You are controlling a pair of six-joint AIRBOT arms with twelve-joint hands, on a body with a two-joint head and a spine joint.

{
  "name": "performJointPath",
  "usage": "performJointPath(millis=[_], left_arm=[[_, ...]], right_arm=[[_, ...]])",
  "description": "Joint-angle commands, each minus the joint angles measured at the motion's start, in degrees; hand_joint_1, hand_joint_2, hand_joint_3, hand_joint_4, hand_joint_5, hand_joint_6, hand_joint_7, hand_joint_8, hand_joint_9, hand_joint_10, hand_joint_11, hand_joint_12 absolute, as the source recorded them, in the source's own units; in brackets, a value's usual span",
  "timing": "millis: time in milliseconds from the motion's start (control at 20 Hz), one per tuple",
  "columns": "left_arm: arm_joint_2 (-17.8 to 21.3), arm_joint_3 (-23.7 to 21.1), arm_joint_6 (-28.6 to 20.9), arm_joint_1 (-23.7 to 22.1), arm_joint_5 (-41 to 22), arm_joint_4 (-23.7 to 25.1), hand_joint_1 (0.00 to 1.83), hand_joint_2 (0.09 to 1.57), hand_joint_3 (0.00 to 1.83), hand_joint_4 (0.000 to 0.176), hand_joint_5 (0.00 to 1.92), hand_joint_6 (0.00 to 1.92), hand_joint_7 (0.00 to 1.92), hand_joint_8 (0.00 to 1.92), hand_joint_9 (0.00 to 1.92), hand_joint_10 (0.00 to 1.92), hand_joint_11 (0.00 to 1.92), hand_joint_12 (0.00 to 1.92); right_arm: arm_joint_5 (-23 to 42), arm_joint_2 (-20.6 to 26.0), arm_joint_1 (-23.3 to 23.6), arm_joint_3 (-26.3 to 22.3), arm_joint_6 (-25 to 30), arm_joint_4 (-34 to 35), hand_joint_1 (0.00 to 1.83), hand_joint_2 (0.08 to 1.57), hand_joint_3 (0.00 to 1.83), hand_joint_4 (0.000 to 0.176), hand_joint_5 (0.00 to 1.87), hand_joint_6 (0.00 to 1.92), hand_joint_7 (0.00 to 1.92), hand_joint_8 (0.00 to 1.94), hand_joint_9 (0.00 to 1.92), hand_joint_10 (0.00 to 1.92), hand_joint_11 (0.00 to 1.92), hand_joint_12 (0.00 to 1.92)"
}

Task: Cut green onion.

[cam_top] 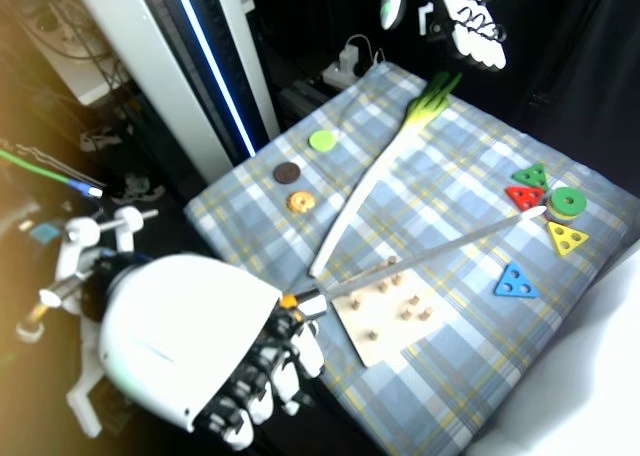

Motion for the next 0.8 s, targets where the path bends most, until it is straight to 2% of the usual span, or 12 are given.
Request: performJointPath(millis=[0,250,550,750], left_arm=[[-0.31,-0.24,-0.19,-0.30,-7.35,0.46,0.00,1.34,0.01,0.000,0.00,0.00,0.00,0.00,0.01,0.00,0.00,0.00],[-0.30,-0.51,-0.20,0.30,-8.11,0.36,0.00,1.35,0.01,0.000,0.00,0.00,0.00,0.00,0.00,0.00,0.00,0.00],[-0.17,-0.93,-0.20,1.65,-9.33,-0.17,0.00,1.34,0.00,0.000,0.00,0.00,0.00,0.00,0.00,0.00,0.00,0.00],[-0.26,-0.80,-0.20,1.65,-9.30,-0.17,0.00,1.34,0.00,0.000,0.00,0.00,0.00,0.00,0.00,0.00,0.00,0.00]], right_arm=[[6.59,0.81,0.76,-0.07,0.01,0.85,0.65,1.39,0.00,0.000,1.16,1.92,1.43,1.94,1.57,1.92,1.59,1.92],[6.63,1.74,0.72,-2.06,0.02,0.85,0.65,1.38,0.00,0.000,1.11,1.92,1.41,1.94,1.54,1.92,1.59,1.92],[7.27,2.72,-0.53,-2.74,0.29,1.30,0.68,1.38,0.00,0.000,1.20,1.92,1.47,1.94,1.60,1.92,1.62,1.92],[5.86,2.23,0.44,-1.61,0.29,0.42,0.63,1.38,0.00,0.000,1.08,1.92,1.38,1.94,1.48,1.92,1.50,1.92]])
